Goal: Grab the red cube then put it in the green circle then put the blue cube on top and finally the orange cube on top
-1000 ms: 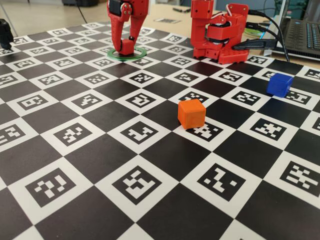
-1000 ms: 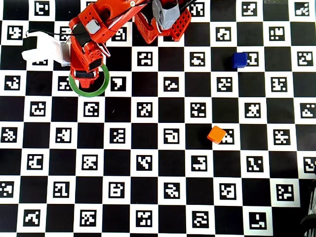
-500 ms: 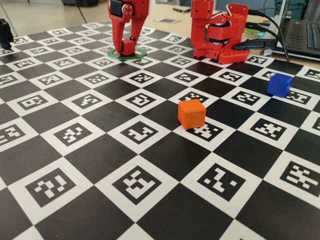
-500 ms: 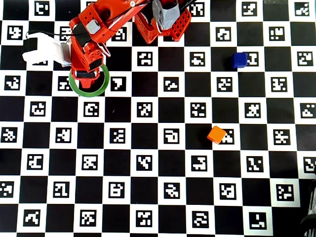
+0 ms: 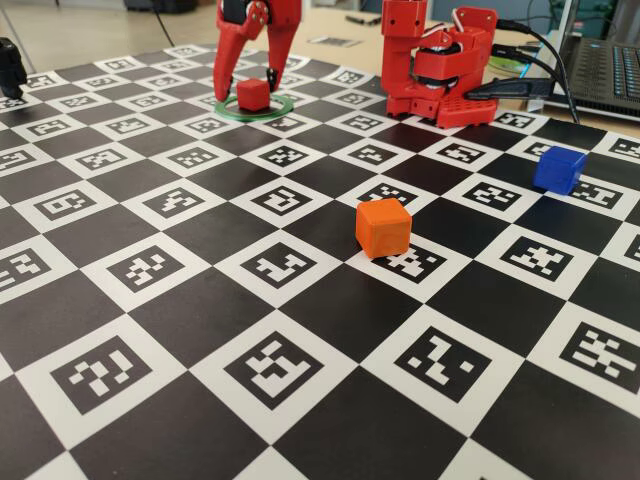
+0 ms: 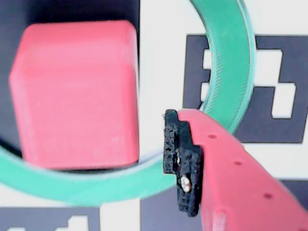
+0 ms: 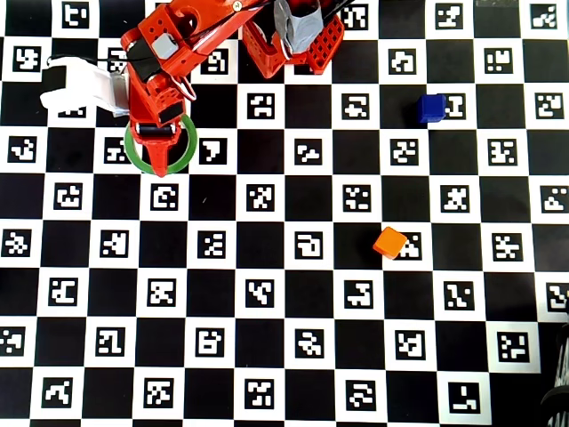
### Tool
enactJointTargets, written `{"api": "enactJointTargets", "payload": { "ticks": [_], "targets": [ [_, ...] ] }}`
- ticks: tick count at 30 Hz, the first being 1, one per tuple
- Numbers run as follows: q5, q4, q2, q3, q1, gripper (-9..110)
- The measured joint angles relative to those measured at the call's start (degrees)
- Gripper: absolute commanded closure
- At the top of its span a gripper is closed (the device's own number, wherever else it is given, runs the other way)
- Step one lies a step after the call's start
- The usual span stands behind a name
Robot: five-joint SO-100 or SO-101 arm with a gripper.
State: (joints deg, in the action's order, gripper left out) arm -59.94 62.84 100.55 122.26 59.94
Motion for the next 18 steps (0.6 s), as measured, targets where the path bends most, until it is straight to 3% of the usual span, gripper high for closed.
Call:
{"api": "enactJointTargets", "payload": {
  "ticks": [10, 18],
  "targets": [
    [16.70, 19.69, 2.02, -19.16, -8.53, 56],
    [43.33, 30.32, 2.72, -28.12, -27.86, 57]
  ]
}}
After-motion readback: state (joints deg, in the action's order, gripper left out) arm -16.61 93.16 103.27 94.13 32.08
